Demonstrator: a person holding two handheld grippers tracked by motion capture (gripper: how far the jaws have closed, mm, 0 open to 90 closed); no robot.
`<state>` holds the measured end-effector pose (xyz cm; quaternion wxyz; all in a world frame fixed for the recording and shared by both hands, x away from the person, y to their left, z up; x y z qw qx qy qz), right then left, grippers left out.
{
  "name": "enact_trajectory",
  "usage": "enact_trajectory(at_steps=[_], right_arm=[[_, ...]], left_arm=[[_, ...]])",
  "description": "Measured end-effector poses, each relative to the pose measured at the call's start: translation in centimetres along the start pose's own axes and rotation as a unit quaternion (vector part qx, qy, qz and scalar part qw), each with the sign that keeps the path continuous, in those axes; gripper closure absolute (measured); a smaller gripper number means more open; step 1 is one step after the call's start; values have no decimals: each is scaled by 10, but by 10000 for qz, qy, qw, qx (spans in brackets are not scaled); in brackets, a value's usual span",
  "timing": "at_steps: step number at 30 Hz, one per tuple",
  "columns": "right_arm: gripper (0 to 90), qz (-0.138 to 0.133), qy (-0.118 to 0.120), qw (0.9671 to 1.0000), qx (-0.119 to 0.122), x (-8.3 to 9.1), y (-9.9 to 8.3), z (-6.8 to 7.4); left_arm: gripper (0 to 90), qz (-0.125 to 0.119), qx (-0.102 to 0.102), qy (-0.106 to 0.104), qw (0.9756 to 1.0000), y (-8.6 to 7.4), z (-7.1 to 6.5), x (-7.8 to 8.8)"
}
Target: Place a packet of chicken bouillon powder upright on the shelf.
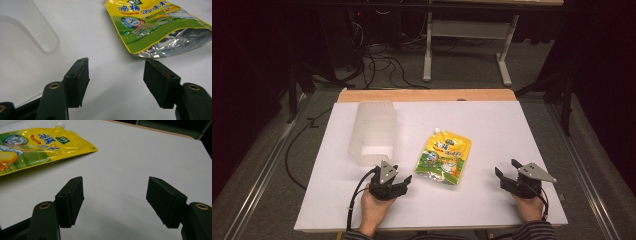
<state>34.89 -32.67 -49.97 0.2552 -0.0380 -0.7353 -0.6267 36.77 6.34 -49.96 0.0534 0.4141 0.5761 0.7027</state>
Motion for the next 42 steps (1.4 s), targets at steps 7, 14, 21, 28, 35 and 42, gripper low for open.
enact_trajectory(at_steps=[7,14,21,28,35,42], right_arm=[[309,-24,-9,10000,33,0,0,0],[309,-12,5,10000,38,0,0,0],[309,-11,-15,10000,-2,0,0,0],[310,-1,-25,10000,10,0,0,1],[310,-10,-26,10000,26,0,0,1],[310,-1,-22,10000,50,0,0,1]], left_arm=[[393,153,106,-185,9997,15,-6,-3],[391,127,126,-250,9995,33,-12,-10],[372,332,177,-219,9991,49,-16,-24],[365,499,238,-233,9982,60,-16,-34],[354,601,377,-278,9971,70,-13,-50],[335,822,458,-315,9951,76,-11,-66]])
Point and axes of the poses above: each handheld gripper's, and its own axes: x roughly backward along the jaws, y roughly out of its top, z roughly to its left, the point moved 5 cm from there along -x, roughly forward along the jaws, and after that the axes turned 2 degrees about -z, right-handed, at the moved point
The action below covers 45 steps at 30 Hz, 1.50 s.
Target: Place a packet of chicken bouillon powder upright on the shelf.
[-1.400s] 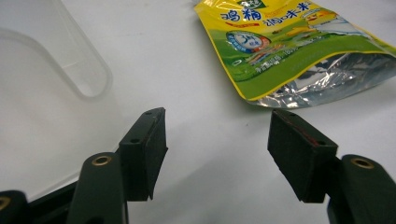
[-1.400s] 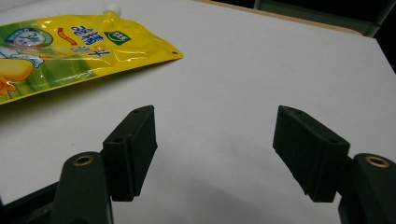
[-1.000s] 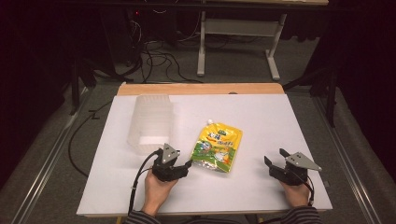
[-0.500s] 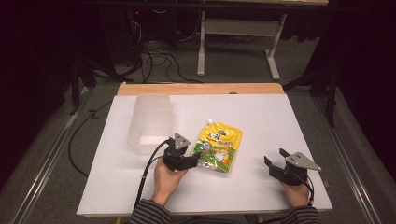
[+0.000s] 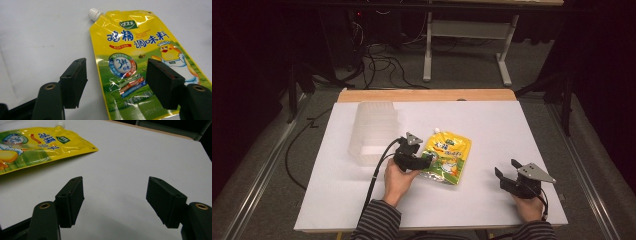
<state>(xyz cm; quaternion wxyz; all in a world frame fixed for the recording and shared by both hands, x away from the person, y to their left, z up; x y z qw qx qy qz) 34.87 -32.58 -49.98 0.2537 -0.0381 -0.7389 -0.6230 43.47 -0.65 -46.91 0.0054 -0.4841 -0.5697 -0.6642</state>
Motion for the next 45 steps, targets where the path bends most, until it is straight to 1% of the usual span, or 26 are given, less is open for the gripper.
enact_trajectory(at_steps=[2,6,10,11,12,17,21,22,24,25,27,30,31,32,33,35,36,37,39,40,43,44,45], right_arm=[[310,-6,4,10000,20,0,0,0],[310,18,10,10000,-8,0,0,1],[310,11,4,10000,-5,0,0,0],[311,12,2,10000,10,0,0,0],[311,19,0,10000,11,0,0,0],[310,34,2,10000,-5,0,0,1],[311,23,-12,10000,-6,0,0,1],[311,23,-10,10000,-11,0,0,1],[311,26,-32,10000,55,0,0,1],[312,36,-49,10000,27,0,0,2],[312,30,-61,10000,62,0,0,2],[312,31,-72,10000,23,0,0,2],[312,32,-75,10000,21,0,0,2],[312,32,-76,10000,22,0,0,2],[311,31,-73,10000,23,0,0,2],[312,28,-76,10000,30,0,0,2],[312,32,-73,10000,33,0,0,2],[312,35,-75,9999,60,0,0,2],[312,33,-74,10000,58,0,0,2],[312,28,-77,10000,35,0,0,2],[312,32,-71,10000,36,0,0,2],[312,29,-65,9999,78,0,0,2],[313,44,-69,9999,86,0,0,2]], left_arm=[[331,25,44,2,10000,3,0,-3],[324,65,191,-105,9997,10,2,-10],[314,304,346,-160,9988,13,3,-21],[314,394,357,-151,9985,14,3,-25],[314,414,366,-150,9984,15,3,-27],[304,515,605,-262,9965,20,6,-39],[301,634,808,-258,9944,19,13,-47],[300,648,842,-259,9940,19,15,-49],[299,664,914,-275,9932,19,16,-51],[298,657,956,-295,9928,20,16,-53],[298,704,989,-330,9921,20,15,-55],[298,837,1038,-414,9902,18,14,-61],[299,882,1081,-443,9892,17,14,-63],[302,886,1110,-449,9888,16,13,-64],[304,890,1093,-432,9891,16,13,-64],[319,901,1100,-473,9887,16,11,-64],[333,914,1084,-495,9887,16,10,-64],[357,921,1020,-471,9894,16,8,-64],[398,964,845,-295,9913,15,7,-64],[440,991,810,-256,9914,15,7,-63],[577,1014,710,-251,9920,14,7,-62],[635,1032,708,-286,9917,13,7,-62],[674,1033,690,-309,9918,13,6,-62]])
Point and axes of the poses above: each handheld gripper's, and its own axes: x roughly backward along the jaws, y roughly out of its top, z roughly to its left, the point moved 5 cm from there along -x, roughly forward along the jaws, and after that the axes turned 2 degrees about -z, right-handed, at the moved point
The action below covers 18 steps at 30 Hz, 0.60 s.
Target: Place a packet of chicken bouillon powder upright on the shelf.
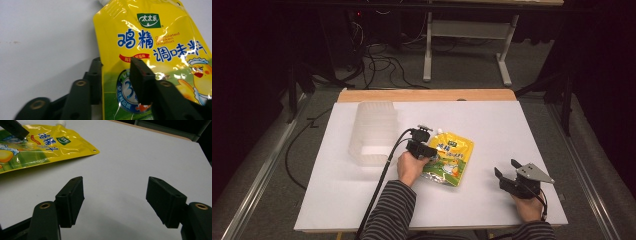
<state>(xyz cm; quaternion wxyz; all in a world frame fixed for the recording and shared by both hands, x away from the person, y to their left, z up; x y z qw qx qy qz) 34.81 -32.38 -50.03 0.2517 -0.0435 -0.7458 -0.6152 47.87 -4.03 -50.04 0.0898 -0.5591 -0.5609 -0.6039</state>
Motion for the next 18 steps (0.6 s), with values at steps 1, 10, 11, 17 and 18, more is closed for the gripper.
enact_trajectory(at_steps=[1,10,11,17,18], right_arm=[[313,-10,1,10000,14,0,0,0],[312,-17,5,10000,-43,0,0,0],[313,-22,7,10000,-12,0,0,0],[312,-23,-13,10000,-61,1,0,0],[312,-18,-12,10000,-79,1,0,-1]], left_arm=[[708,52,-60,-15,10000,-1,-1,0],[900,-30,-288,-251,9993,-2,-5,5],[900,-97,-317,-264,9991,-1,-7,7],[900,-435,-530,-471,9965,5,-17,30],[900,-487,-574,-497,9959,6,-20,35]])
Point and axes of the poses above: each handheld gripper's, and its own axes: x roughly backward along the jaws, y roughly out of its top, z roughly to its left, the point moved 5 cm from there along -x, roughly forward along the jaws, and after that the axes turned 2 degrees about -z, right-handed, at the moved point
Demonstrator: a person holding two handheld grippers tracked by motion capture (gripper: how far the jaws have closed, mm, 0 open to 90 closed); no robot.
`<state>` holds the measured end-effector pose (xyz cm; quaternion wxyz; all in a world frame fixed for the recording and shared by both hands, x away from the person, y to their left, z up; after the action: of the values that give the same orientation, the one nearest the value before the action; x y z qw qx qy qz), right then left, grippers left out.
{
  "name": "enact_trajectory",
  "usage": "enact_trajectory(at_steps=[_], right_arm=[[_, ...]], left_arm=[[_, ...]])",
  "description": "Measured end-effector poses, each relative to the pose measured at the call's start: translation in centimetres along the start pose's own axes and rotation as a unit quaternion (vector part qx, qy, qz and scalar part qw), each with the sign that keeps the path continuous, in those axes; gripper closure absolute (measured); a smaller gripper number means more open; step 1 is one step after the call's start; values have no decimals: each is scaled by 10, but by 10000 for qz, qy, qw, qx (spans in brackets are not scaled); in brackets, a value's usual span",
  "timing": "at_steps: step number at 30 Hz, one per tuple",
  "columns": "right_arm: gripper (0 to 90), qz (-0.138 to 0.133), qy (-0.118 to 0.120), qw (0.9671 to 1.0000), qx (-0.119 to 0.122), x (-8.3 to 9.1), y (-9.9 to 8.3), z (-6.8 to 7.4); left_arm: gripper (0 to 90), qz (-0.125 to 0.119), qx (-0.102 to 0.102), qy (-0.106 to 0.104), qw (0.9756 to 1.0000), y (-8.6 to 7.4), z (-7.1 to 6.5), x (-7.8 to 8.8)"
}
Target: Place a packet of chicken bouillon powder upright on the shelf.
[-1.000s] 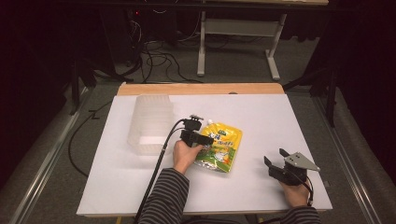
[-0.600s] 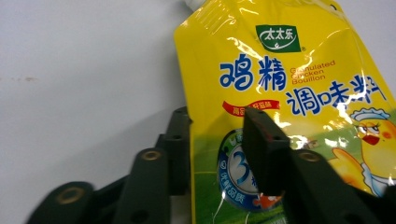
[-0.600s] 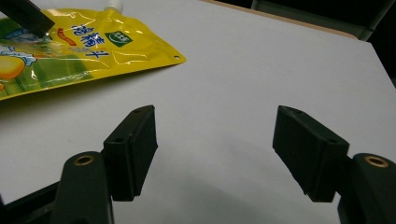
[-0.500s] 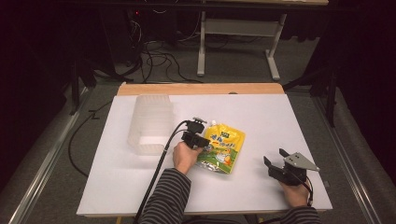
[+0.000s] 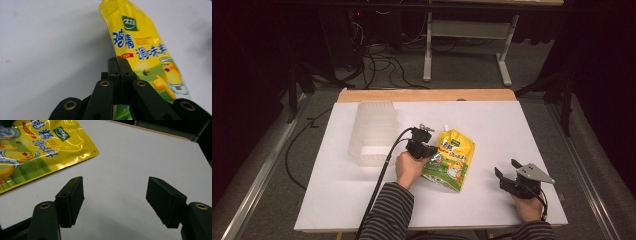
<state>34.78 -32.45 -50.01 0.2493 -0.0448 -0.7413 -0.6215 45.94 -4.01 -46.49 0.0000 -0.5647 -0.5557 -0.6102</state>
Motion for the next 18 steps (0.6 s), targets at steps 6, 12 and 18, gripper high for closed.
enact_trajectory(at_steps=[6,12,18], right_arm=[[312,6,10,10000,27,0,0,0],[312,5,9,10000,7,0,0,0],[312,-1,6,10000,24,0,0,0]], left_arm=[[900,-286,-245,-170,9991,6,-14,22],[900,-531,-435,-332,9971,11,-27,44],[900,-741,-680,-397,9941,17,-40,66]])
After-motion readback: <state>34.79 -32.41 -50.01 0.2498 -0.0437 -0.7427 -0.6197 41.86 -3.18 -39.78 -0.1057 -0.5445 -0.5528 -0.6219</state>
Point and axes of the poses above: each handheld gripper's, and its own axes: x roughly backward along the jaws, y roughly out of its top, z roughly to its left, the point moved 5 cm from there along -x, roughly forward along the jaws, and after that the axes turned 2 degrees about -z, right-handed, at the moved point
